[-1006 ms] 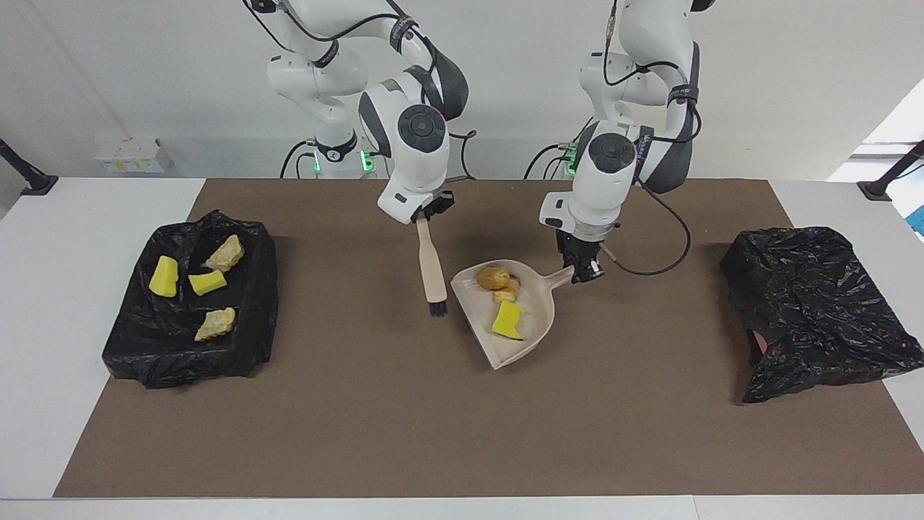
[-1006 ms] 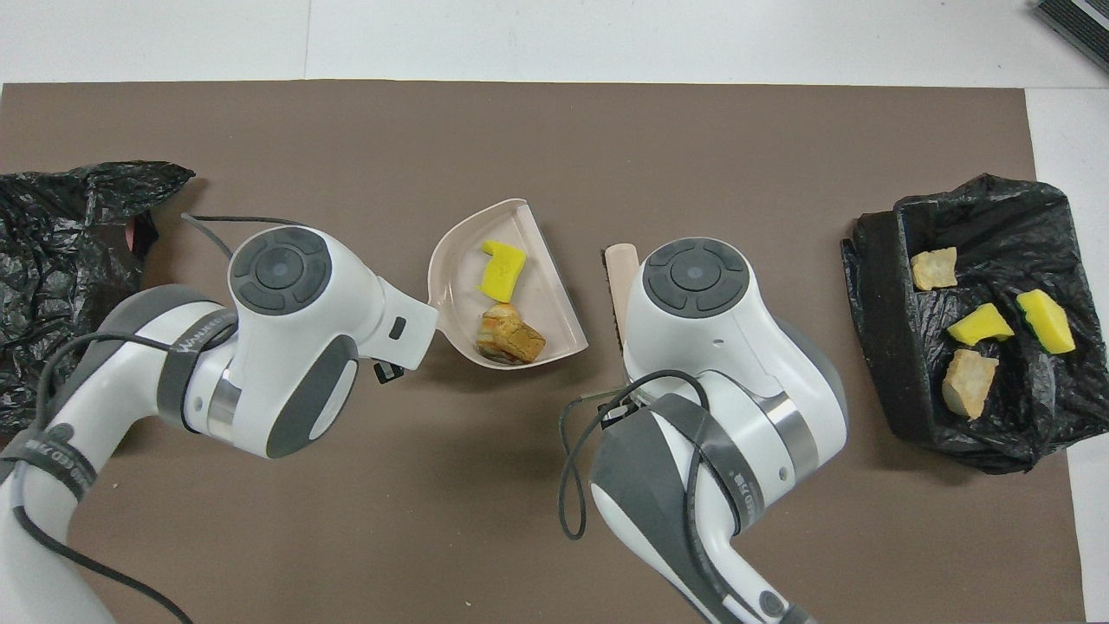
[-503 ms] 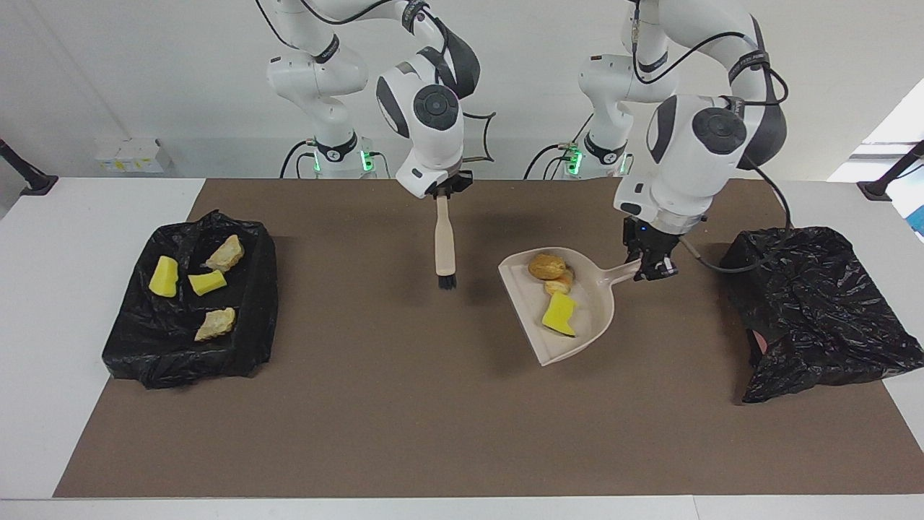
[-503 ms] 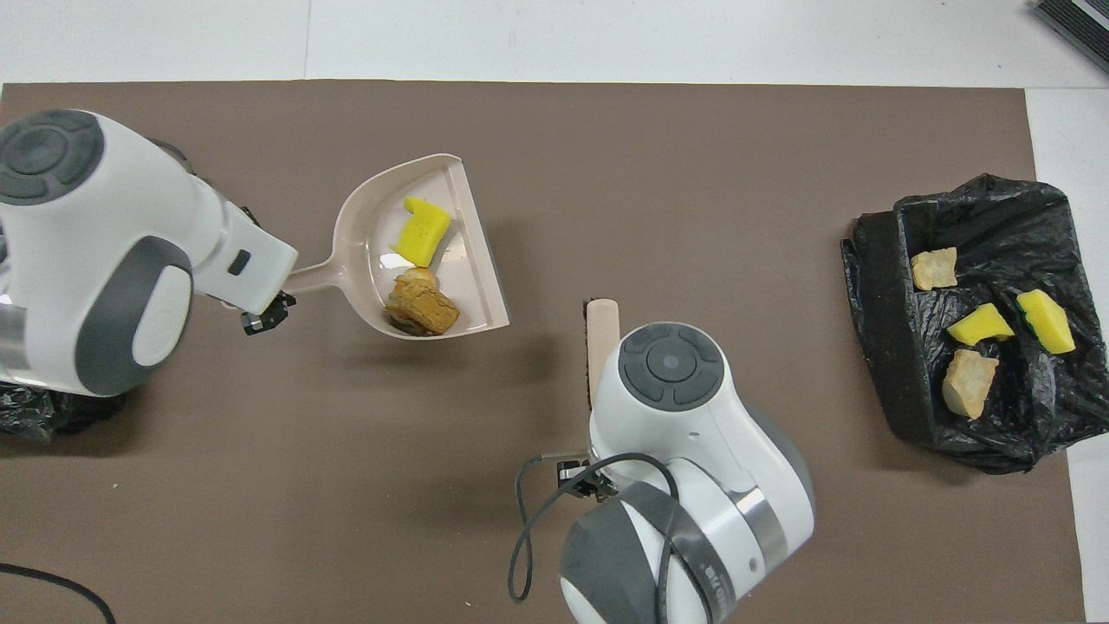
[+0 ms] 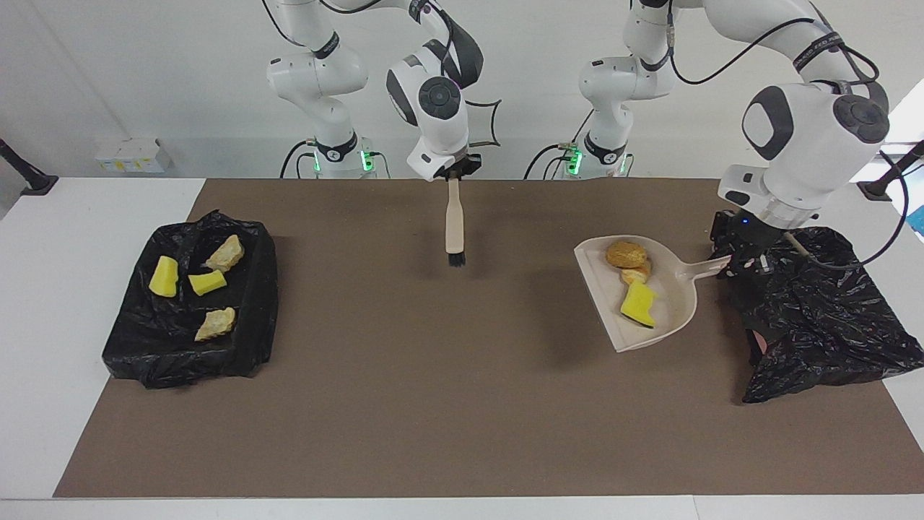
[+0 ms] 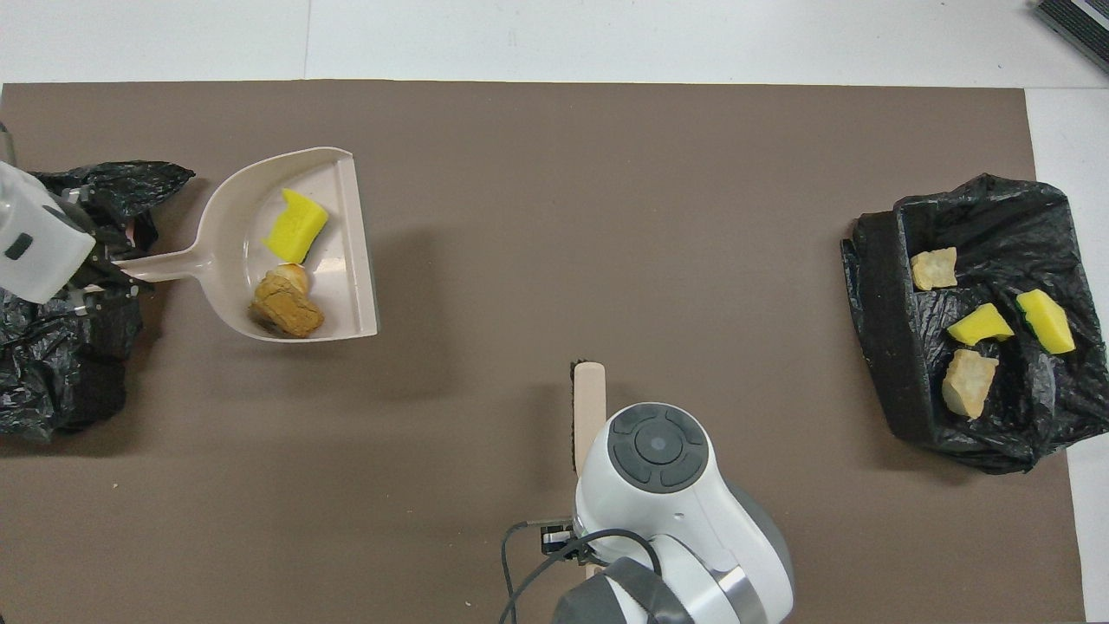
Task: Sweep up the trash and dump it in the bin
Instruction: 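Carry the loaded dustpan to the far trash bag with the left gripper, then tip the dustpan over the trash bag with the left gripper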
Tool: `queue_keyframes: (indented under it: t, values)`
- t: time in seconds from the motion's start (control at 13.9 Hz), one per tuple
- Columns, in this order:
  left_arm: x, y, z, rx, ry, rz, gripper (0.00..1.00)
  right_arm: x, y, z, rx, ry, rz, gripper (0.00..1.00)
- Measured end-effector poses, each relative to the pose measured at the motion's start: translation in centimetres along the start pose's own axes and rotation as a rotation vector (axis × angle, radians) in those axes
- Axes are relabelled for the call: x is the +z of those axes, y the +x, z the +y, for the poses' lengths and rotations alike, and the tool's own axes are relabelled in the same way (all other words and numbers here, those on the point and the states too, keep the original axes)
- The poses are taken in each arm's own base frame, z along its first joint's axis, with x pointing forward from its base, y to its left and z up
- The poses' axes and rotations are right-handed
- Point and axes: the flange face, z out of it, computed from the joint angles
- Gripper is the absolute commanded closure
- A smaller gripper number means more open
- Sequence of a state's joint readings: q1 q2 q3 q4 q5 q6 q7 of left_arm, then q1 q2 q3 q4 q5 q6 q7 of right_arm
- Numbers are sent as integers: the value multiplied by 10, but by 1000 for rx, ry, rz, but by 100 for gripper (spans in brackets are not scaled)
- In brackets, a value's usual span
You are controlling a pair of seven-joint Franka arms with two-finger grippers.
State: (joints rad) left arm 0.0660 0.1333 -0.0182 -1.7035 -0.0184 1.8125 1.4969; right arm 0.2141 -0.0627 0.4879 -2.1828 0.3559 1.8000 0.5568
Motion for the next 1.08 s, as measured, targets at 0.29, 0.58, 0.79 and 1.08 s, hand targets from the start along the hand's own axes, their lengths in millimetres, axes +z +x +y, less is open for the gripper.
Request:
queue_keyframes:
  t: [0.29, 0.58, 0.79, 1.08]
  values:
    - [-5, -98, 0, 25, 5, 2, 100, 26, -8, -9, -3, -39, -42, 100]
    - [-10, -186, 12, 88, 15, -35, 100, 58, -18, -28, -44, -117, -67, 100]
    - [-19, -253, 23, 105, 55, -145, 100, 67, -26, -36, -40, -151, -61, 100]
    - [-26, -288, 20, 134, 80, -325, 100, 68, -29, -41, 3, -146, -39, 100]
